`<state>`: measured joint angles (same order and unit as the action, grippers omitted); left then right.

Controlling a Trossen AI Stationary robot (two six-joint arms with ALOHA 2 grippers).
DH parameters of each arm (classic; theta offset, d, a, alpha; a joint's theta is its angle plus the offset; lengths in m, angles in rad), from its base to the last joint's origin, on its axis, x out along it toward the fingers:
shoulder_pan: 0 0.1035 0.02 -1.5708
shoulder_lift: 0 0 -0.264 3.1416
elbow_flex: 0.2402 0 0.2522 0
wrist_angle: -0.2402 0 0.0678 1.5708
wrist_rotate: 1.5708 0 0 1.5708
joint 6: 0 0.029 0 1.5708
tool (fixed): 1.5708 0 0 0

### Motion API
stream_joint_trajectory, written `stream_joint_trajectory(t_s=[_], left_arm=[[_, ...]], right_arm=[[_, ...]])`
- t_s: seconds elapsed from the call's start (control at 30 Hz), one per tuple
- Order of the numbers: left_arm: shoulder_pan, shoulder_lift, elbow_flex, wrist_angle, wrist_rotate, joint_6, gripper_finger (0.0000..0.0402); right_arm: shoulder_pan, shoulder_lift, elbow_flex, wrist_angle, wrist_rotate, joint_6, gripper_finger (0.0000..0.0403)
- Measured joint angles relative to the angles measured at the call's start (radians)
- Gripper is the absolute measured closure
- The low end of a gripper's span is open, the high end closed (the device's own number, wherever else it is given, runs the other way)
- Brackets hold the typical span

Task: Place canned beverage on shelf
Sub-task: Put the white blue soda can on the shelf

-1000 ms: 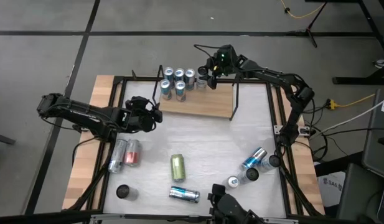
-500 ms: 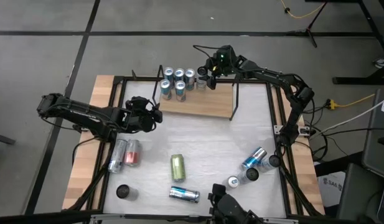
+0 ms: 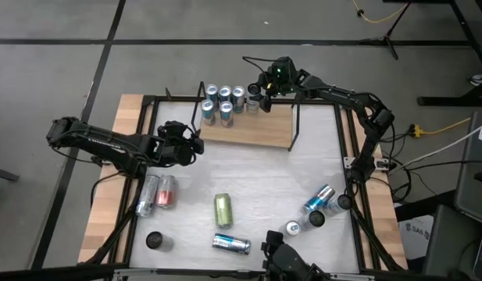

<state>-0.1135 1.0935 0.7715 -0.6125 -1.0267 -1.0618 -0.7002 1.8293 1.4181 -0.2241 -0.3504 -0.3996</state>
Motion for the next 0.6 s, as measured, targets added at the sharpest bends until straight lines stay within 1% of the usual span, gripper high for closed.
stream_joint_trajectory(t_s=[0.2,0.3,0.37,0.6], left_arm=[[0.000,0.000,0.000,0.000,0.000,0.000,0.0138],[0.000,0.000,0.000,0.000,0.000,0.000,0.0138],[0.000,0.000,0.000,0.000,0.000,0.000,0.0138],[0.000,0.000,0.000,0.000,0.000,0.000,0.0138]], right_arm=[[0.000,0.000,0.000,0.000,0.000,0.000,0.0152],[0.000,0.000,-0.001,-0.001,-0.001,0.000,0.0143],[0.000,0.001,-0.001,-0.001,-0.002,0.000,0.0127],[-0.001,0.007,-0.007,-0.021,-0.001,0.005,0.0052]])
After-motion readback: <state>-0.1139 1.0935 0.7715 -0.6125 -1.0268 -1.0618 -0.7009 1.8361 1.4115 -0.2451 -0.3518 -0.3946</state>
